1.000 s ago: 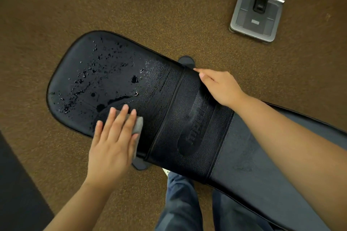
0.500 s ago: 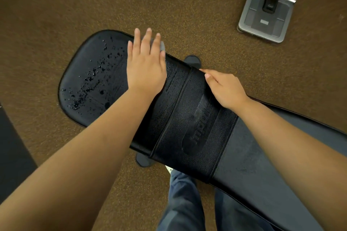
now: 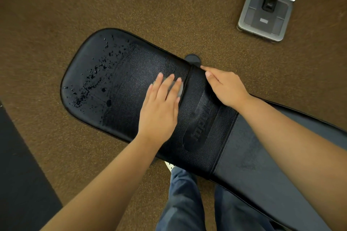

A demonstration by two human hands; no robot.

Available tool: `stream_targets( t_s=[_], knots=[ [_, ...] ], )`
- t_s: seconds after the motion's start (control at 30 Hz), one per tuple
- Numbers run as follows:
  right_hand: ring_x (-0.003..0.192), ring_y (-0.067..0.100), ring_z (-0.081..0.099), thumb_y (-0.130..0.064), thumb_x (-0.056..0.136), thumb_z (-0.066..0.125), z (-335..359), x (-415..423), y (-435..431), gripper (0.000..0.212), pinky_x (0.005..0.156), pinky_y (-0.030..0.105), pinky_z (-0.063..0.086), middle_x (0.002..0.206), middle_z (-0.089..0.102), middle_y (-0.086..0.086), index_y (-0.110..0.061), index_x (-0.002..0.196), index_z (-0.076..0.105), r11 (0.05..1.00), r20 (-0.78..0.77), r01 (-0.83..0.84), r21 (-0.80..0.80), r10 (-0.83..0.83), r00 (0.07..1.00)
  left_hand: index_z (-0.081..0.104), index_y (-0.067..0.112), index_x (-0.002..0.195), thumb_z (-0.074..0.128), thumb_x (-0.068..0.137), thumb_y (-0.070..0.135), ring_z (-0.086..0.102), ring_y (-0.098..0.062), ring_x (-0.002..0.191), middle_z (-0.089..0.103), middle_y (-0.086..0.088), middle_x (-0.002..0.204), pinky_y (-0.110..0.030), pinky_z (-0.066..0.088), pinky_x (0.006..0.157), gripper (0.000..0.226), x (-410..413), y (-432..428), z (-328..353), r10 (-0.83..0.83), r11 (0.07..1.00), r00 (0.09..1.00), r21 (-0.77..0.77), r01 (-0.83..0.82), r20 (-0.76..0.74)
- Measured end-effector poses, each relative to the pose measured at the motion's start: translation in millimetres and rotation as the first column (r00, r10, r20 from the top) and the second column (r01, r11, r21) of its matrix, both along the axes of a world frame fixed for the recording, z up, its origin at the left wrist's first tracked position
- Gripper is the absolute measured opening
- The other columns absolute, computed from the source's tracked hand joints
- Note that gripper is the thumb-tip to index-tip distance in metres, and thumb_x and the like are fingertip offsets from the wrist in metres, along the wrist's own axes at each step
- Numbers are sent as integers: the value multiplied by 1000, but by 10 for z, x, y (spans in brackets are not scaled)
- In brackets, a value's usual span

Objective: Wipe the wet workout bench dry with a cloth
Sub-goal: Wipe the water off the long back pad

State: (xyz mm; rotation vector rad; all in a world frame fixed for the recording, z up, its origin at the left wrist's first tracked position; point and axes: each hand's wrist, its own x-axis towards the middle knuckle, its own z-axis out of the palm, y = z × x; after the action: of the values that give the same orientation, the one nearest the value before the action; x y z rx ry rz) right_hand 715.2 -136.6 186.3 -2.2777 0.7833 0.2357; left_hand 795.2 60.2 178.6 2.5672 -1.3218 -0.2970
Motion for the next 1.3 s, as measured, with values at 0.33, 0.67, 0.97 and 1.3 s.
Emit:
stream_targets(
  t_s=[0.33,0.67,0.97,1.3],
  knots=[
    [125,25,50,-33,104,29,-104,-11,-46,41,94,28,36,137,55,2,-27,142,44,999,-15,-36,-32,36,999,34,23,148,23,102,39,7,-21,148,24,0,157,-35,-1,117,50,24,886,106,149,983,988,115,-144,-36],
    [126,28,49,-31,104,30,-115,7,-51,40,99,33,38,137,55,7,-25,141,45,999,-7,-36,-6,36,999,30,16,149,25,104,32,7,-35,147,19,-10,159,-48,6,117,48,920,-27,47,351,936,935,-26,-350,49],
    [125,28,49,-31,104,28,-104,-1,-34,41,98,33,36,137,55,8,-23,142,44,998,-12,-57,-25,57,998,44,15,142,28,102,28,18,-32,145,36,-7,151,-44,11,117,45,916,-426,-29,44,998,996,-53,-40,83],
    [128,27,47,-31,104,27,-101,-8,-33,43,99,31,34,141,51,7,-22,144,41,995,-38,-84,-57,82,996,37,17,147,28,101,27,19,-25,145,34,-2,153,-37,11,117,48,117,363,51,-272,960,962,68,272,-5]
  ],
)
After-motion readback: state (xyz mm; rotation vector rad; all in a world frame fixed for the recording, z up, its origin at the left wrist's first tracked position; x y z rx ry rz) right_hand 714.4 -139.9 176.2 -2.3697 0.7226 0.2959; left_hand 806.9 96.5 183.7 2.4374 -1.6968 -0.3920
